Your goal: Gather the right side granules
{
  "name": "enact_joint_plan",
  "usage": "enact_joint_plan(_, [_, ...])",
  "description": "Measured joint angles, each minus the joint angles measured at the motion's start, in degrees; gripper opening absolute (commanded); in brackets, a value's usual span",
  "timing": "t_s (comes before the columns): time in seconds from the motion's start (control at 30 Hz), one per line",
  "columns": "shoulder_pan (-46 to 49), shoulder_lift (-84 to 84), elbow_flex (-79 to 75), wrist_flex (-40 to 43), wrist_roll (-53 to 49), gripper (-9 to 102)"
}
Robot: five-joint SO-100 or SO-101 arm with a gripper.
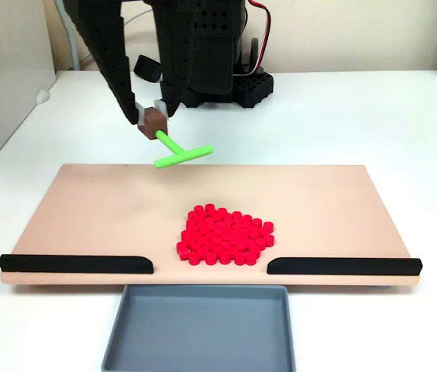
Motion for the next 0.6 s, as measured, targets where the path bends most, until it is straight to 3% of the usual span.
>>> enact_joint_plan(0.3, [-5.71, 1.41, 2.11, -0.35, 19.69, 0])
enact_joint_plan(0.6, [-9.67, 3.43, 5.27, -0.26, 32.78, 0])
